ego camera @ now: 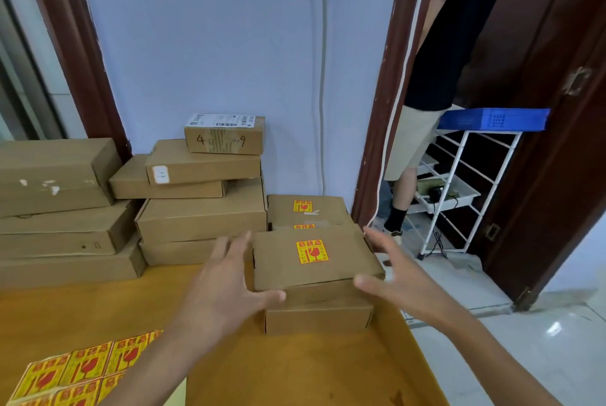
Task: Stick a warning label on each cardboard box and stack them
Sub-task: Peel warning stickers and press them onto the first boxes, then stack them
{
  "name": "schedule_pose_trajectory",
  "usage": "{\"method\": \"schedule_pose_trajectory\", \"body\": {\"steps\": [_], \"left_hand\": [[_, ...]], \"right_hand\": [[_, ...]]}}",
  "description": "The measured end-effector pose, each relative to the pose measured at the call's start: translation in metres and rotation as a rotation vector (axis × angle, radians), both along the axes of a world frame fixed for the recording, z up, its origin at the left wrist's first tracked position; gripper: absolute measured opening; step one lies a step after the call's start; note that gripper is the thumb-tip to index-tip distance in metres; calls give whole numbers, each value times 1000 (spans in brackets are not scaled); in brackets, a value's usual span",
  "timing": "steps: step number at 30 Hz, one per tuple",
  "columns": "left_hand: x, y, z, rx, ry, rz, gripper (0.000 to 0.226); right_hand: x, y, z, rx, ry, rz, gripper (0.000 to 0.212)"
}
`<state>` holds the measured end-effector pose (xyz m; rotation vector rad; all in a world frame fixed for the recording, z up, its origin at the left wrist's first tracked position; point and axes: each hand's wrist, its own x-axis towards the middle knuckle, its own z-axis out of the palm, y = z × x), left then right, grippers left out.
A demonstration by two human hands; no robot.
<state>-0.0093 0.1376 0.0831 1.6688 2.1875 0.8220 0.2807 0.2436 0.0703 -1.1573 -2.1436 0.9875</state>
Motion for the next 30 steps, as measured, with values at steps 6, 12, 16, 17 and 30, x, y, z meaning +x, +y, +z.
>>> {"method": "schedule_pose_trajectory", "body": {"steps": [6, 12, 16, 17, 30], "left_hand": [[13, 2, 17, 194, -9, -3, 83], [16, 67, 89, 202, 311, -84, 76], [26, 118, 103, 171, 597, -129, 77], [28, 128, 102, 150, 645, -133, 77], [27, 180, 37, -158, 724, -91, 67]], "right_hand": [[-12, -11, -4, 92, 215, -120, 81], [-23, 35, 39, 217, 253, -224, 79], [-27, 71, 34, 244, 261, -313, 82], [-29, 78, 30, 242, 264, -327, 82], [-66, 147, -25, 102, 114, -286, 86]]}}
